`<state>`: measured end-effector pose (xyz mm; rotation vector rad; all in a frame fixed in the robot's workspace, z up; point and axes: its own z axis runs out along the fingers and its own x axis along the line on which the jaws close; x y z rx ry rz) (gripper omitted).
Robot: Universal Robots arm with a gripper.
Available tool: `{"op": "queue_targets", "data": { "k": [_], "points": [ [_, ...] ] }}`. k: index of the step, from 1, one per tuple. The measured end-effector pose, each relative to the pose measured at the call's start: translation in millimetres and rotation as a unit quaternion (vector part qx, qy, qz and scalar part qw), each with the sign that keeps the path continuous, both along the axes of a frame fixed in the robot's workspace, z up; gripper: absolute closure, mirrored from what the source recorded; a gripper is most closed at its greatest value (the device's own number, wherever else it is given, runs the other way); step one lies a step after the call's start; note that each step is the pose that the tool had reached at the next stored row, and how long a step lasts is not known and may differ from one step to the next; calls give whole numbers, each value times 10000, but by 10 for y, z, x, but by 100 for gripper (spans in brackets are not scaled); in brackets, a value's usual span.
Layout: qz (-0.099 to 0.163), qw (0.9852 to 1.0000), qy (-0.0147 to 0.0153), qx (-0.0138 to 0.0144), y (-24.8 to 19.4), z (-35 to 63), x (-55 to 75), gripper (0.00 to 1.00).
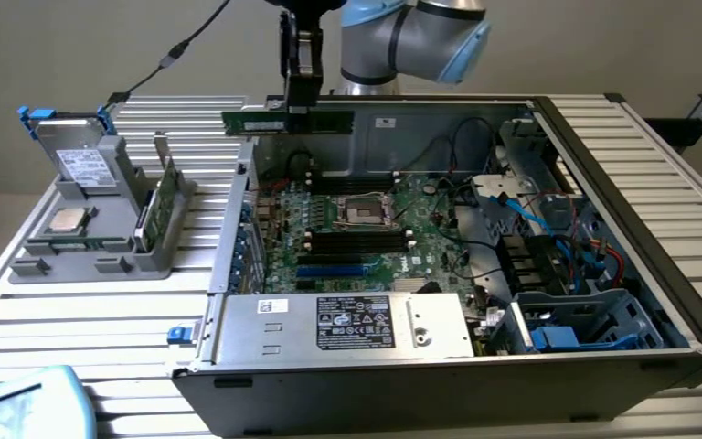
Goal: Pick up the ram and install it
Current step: 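Pick up the ram and move it above insertion slot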
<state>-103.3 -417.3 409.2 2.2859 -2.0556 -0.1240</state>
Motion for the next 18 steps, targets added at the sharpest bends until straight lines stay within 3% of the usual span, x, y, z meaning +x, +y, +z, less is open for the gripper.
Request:
{"op": "queue_targets", "data": {
  "k": [5,9,14,18],
  "points": [
    [1,10000,-5,0,0,-7,230,85],
    [2,10000,-34,-4,0,-35,380,85],
    [2,10000,-70,-6,0,-99,528,85],
    [2,10000,-80,-7,0,-161,590,85]
  ]
}}
